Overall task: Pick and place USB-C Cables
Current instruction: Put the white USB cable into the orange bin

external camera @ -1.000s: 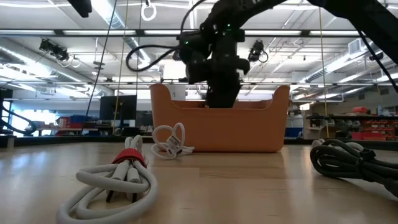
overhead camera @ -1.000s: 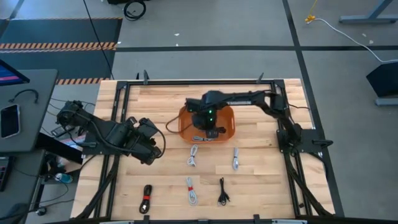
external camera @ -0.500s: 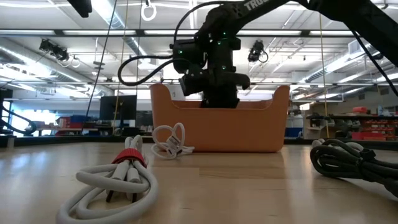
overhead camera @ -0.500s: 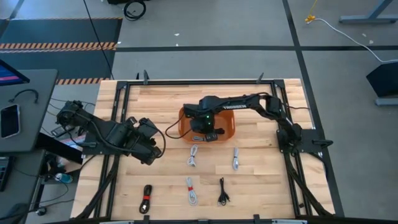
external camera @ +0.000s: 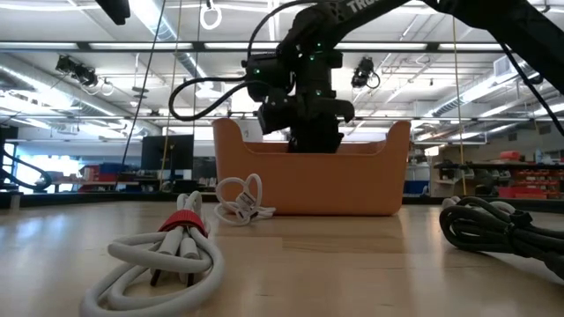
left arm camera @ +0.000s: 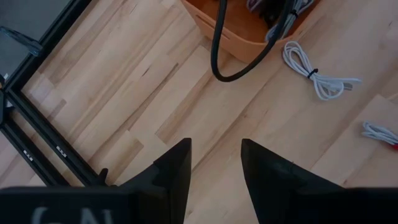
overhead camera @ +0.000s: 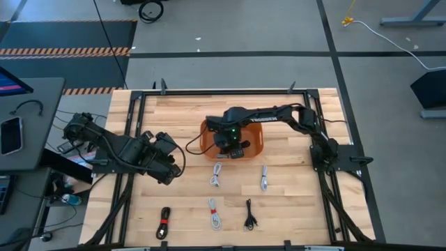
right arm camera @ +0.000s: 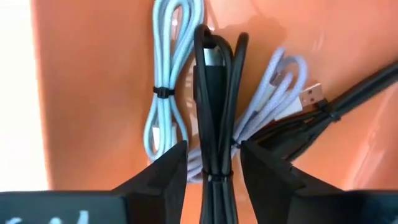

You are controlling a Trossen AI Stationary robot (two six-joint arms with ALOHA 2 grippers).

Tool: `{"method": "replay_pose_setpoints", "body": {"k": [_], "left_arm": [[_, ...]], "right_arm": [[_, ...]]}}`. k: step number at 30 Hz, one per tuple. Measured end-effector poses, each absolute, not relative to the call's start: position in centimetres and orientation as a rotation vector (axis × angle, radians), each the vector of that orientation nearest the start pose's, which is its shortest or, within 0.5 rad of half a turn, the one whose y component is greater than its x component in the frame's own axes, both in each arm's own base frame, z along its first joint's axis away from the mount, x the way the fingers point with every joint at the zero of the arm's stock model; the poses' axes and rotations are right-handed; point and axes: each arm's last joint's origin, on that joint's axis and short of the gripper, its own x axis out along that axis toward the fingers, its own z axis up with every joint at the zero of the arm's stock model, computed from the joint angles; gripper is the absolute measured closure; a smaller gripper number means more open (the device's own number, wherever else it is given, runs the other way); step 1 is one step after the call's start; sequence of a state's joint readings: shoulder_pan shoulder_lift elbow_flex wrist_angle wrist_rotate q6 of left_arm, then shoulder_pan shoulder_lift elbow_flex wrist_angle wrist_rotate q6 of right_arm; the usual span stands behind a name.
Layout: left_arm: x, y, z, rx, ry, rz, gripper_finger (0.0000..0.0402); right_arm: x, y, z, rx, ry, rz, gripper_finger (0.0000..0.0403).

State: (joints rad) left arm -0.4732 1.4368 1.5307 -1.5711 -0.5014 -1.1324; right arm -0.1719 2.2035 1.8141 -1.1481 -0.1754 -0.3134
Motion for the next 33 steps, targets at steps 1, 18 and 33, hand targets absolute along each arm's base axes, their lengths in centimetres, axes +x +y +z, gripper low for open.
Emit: {"method": "replay_pose_setpoints", "body": {"k": [1,18,33], "left_arm": [[21.3,-9.3,35.5,-0.281,1.067,0.705,0.0255],[21.3,-9.3,35.5,-0.280,1.067,0.705,0.0255],[21.3,-9.3,35.5,-0.277,1.062,0.708,0.0255]], "right_arm": [[42.3,-6.8,18.6,0.016,1.481,0.233,0.0249],[35.7,-5.4,32.0,0.272,1.284,-0.126,0.0249],[27.9,4.8,35.7,0.608,1.322,-0.642,0.0254]]}}
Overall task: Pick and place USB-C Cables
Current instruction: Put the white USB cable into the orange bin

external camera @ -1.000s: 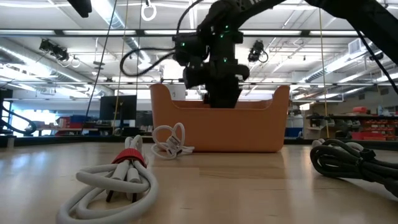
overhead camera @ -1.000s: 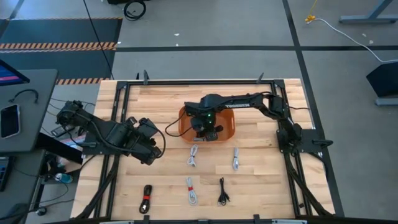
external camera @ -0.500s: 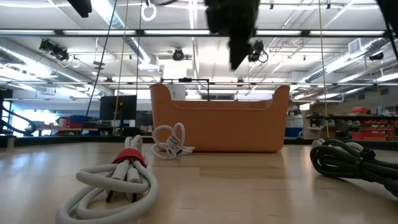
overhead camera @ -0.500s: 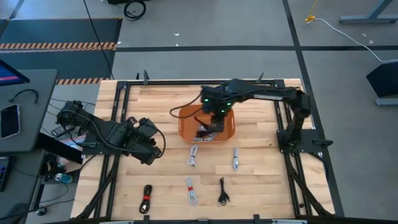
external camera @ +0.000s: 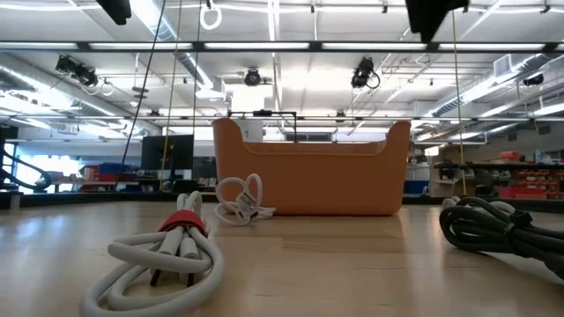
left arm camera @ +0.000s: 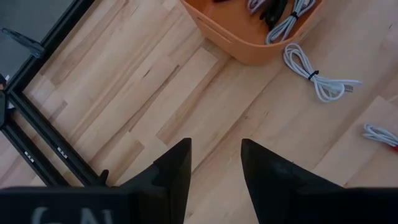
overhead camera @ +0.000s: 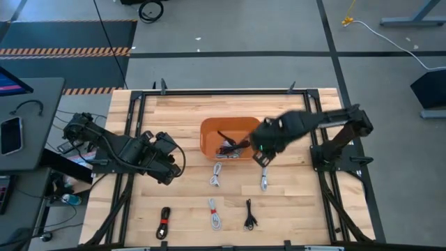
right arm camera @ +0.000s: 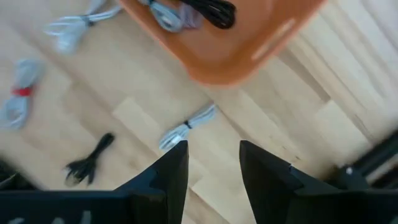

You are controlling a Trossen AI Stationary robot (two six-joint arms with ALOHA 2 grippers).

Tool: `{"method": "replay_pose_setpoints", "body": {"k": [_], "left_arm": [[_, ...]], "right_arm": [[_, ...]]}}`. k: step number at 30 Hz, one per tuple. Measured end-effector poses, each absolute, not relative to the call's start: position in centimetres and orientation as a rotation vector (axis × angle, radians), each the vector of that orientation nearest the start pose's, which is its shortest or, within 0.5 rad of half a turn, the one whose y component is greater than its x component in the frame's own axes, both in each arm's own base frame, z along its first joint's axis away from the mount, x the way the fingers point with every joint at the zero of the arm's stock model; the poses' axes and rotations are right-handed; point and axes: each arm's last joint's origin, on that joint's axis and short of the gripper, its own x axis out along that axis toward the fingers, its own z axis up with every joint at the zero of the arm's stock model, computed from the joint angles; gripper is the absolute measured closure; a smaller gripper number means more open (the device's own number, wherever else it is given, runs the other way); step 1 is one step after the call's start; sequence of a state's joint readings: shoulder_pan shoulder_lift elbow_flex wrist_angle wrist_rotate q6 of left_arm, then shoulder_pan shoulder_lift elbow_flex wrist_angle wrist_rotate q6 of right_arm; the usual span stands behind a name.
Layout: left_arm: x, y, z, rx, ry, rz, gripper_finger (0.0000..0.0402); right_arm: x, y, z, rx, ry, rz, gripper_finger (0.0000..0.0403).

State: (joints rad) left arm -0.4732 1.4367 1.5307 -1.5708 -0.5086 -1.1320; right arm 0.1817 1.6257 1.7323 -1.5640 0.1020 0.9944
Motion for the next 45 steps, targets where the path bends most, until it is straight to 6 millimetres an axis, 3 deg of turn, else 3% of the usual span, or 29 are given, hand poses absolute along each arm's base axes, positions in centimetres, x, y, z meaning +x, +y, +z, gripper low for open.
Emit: {"method": "replay_pose_setpoints", "body": {"k": [10,19,25,34,40,45], "left_arm": [[21.3,-9.3,35.5,-0.275,1.063,0.707,0.0255],[21.3,-9.3,35.5,-0.274,1.063,0.706,0.0255],[21.3,-9.3,35.5,-0.274,1.063,0.707,0.0255],[21.3,-9.3,35.5,-0.274,1.062,0.707,0.0255],[21.2,-9.3,35.5,-0.275,1.062,0.708,0.0255],[21.3,-9.3,35.5,-0.274,1.063,0.707,0.0255]], "right_arm": [[27.1,9.1,27.0,0.810,1.383,-0.862,0.0202],[27.8,9.8,20.3,1.013,1.224,-0.817,0.0146],[26.4,9.4,17.2,1.080,1.248,-0.883,0.0133],[26.5,9.3,14.1,1.180,1.105,-0.826,0.0133],[26.0,9.2,12.7,1.221,1.165,-0.864,0.0162],[26.2,9.3,12.8,1.241,1.193,-0.855,0.0268]]}}
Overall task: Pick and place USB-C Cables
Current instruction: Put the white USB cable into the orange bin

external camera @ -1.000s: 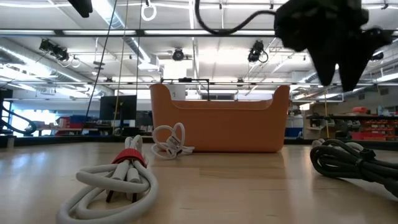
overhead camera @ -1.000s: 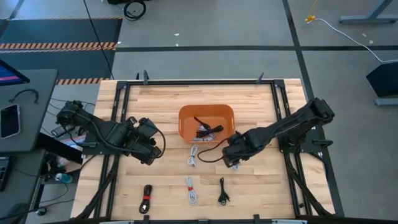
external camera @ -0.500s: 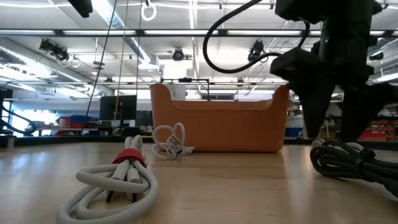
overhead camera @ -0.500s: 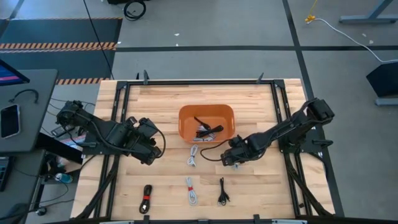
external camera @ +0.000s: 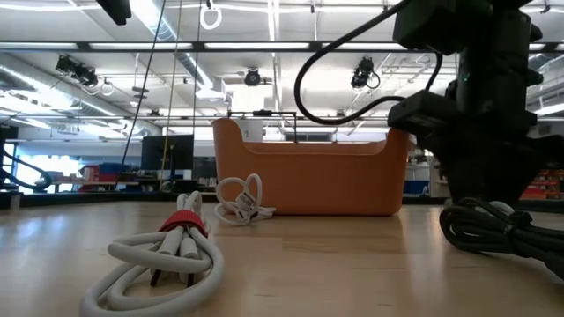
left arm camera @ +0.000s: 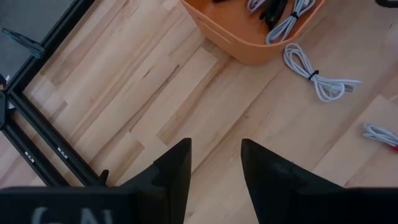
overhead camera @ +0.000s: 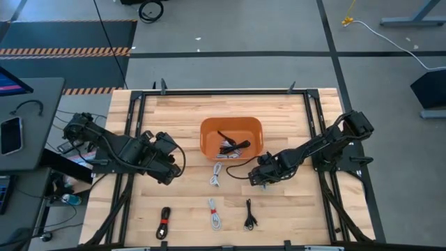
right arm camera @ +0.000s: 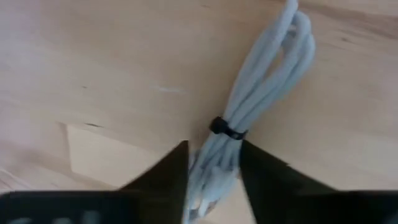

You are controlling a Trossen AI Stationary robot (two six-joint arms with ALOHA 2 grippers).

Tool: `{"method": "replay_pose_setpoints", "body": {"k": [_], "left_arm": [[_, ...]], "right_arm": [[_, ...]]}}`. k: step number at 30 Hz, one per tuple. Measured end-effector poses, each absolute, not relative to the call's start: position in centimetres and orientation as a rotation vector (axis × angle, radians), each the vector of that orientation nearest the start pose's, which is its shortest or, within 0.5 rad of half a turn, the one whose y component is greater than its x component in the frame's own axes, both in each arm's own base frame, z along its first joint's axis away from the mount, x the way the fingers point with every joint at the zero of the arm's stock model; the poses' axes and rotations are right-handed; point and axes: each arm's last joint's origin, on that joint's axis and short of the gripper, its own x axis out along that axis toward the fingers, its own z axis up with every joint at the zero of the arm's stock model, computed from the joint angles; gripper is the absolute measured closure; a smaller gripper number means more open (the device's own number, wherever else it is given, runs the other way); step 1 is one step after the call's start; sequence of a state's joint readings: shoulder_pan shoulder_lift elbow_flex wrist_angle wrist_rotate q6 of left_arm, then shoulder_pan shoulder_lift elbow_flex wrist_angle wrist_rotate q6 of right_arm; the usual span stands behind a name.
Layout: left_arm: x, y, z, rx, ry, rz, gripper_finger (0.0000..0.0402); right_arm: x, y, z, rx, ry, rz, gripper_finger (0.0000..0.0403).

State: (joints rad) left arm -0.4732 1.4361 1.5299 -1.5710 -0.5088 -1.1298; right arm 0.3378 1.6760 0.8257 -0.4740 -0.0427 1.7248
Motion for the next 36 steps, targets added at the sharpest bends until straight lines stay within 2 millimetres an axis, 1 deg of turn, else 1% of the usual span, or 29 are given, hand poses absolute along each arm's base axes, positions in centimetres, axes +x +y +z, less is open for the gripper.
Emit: {"method": "replay_pose_setpoints", "body": {"k": [3,4,7,9,11,13,16,18,20,22,24,25,28,31,33,36], "left_arm": [[21.3,-9.3,35.5,-0.261,1.067,0.699,0.0255],[21.3,-9.3,35.5,-0.260,1.068,0.698,0.0255],[21.3,-9.3,35.5,-0.254,1.070,0.695,0.0255],[21.3,-9.3,35.5,-0.254,1.070,0.694,0.0255],[21.3,-9.3,35.5,-0.253,1.070,0.694,0.0255],[21.3,-9.3,35.5,-0.252,1.071,0.692,0.0255],[21.3,-9.3,35.5,-0.251,1.071,0.692,0.0255],[21.3,-9.3,35.5,-0.250,1.072,0.692,0.0255],[21.3,-9.3,35.5,-0.240,1.075,0.685,0.0255],[21.3,-9.3,35.5,-0.237,1.076,0.684,0.0255],[21.3,-9.3,35.5,-0.232,1.070,0.687,0.0255],[21.3,-9.3,35.5,-0.229,1.065,0.690,0.0255],[21.3,-9.3,35.5,-0.226,1.062,0.693,0.0255],[21.3,-9.3,35.5,-0.224,1.060,0.694,0.0255],[21.3,-9.2,35.5,-0.219,1.054,0.698,0.0255],[21.3,-9.2,35.6,-0.212,1.044,0.704,0.0255]], "right_arm": [[26.3,9.4,12.9,1.242,1.209,-0.834,0.0354],[26.6,9.6,13.1,1.253,1.216,-0.800,0.0372],[27.7,10.3,14.0,1.268,1.243,-0.682,0.0375],[28.8,10.7,15.4,1.261,1.233,-0.585,0.0377],[30.2,11.3,17.5,1.238,1.197,-0.460,0.0377],[31.7,11.8,20.0,1.189,1.153,-0.330,0.0377],[33.9,12.2,24.9,1.076,1.039,-0.125,0.0377],[34.6,11.6,28.1,0.970,0.992,-0.067,0.0377],[34.8,10.1,30.5,0.842,0.981,-0.086,0.0377],[34.6,8.0,32.2,0.727,1.008,-0.115,0.0377],[34.3,5.7,33.4,0.634,1.048,-0.142,0.0377],[34.2,4.6,33.7,0.589,1.070,-0.148,0.0377],[34.2,0.8,33.6,0.491,1.129,-0.137,0.0377],[34.3,-2.8,32.6,0.448,1.191,-0.124,0.0377],[34.5,-4.8,31.3,0.411,1.251,-0.115,0.0377],[35.0,-7.2,29.4,0.343,1.323,-0.081,0.0377]]}}
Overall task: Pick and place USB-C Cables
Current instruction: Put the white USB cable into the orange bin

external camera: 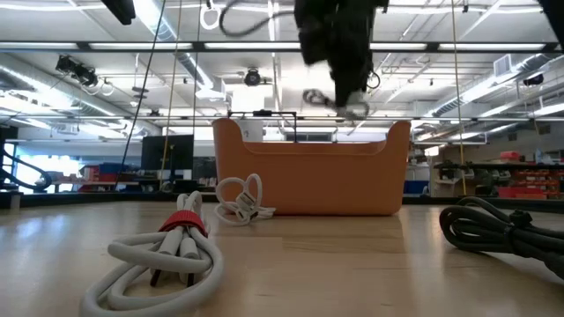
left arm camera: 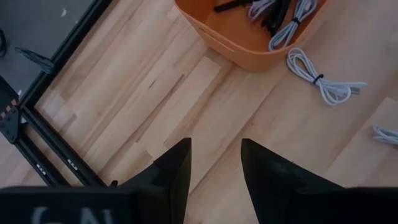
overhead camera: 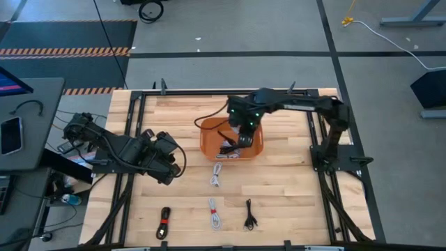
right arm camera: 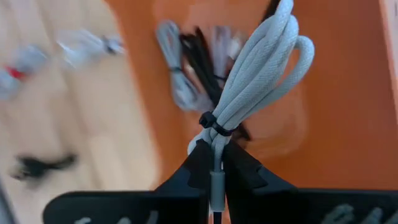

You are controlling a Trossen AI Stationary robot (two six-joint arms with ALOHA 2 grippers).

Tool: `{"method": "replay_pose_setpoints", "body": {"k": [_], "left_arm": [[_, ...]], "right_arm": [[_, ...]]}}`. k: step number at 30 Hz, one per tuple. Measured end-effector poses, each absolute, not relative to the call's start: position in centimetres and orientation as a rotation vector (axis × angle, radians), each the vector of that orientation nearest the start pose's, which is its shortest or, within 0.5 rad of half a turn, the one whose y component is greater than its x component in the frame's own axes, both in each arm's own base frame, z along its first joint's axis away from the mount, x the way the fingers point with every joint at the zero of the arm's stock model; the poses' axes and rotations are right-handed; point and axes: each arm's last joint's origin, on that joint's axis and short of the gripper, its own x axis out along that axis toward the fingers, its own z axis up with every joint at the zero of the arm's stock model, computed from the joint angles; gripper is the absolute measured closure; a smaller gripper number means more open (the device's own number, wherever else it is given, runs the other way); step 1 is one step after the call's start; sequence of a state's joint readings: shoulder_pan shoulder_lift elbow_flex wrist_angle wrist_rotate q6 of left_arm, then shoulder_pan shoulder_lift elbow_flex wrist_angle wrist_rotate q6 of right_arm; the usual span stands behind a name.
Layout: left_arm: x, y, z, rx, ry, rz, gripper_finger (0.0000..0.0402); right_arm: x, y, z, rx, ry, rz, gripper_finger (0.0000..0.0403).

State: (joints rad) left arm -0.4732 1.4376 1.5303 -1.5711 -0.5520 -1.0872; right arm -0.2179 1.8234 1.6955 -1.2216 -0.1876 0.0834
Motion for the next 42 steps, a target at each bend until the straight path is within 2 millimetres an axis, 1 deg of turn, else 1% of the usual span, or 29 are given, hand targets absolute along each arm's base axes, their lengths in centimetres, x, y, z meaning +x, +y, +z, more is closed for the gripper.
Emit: {"method": "replay_pose_setpoints", "body": {"k": [3,6,12,17,23,25,29,42], "left_arm": [[21.3,-9.2,35.6,-0.202,1.032,0.711,0.0255],[21.4,-9.1,35.6,-0.194,1.019,0.719,0.0255],[21.4,-9.1,35.6,-0.182,1.001,0.730,0.0255],[21.4,-9.1,35.6,-0.183,1.000,0.730,0.0255],[21.5,-9.0,35.7,-0.188,0.997,0.734,0.0255],[21.5,-9.0,35.7,-0.188,0.997,0.734,0.0255],[21.5,-9.0,35.7,-0.188,0.997,0.734,0.0255],[21.5,-9.0,35.7,-0.188,0.997,0.734,0.0255]], "right_arm": [[35.6,-8.8,27.3,0.266,1.388,-0.033,0.0377],[36.3,-9.8,25.3,0.185,1.438,0.017,0.0377],[37.4,-10.4,22.0,0.009,1.532,0.134,0.0377],[38.0,-10.6,20.1,-0.054,1.563,0.214,0.0377],[38.6,-10.8,19.7,-0.102,1.532,0.241,0.0377],[38.8,-10.8,19.7,-0.103,1.510,0.240,0.0377],[38.7,-10.5,19.7,-0.089,1.520,0.237,0.0377],[39.3,-6.8,19.6,-0.192,1.561,0.276,0.0377]]}}
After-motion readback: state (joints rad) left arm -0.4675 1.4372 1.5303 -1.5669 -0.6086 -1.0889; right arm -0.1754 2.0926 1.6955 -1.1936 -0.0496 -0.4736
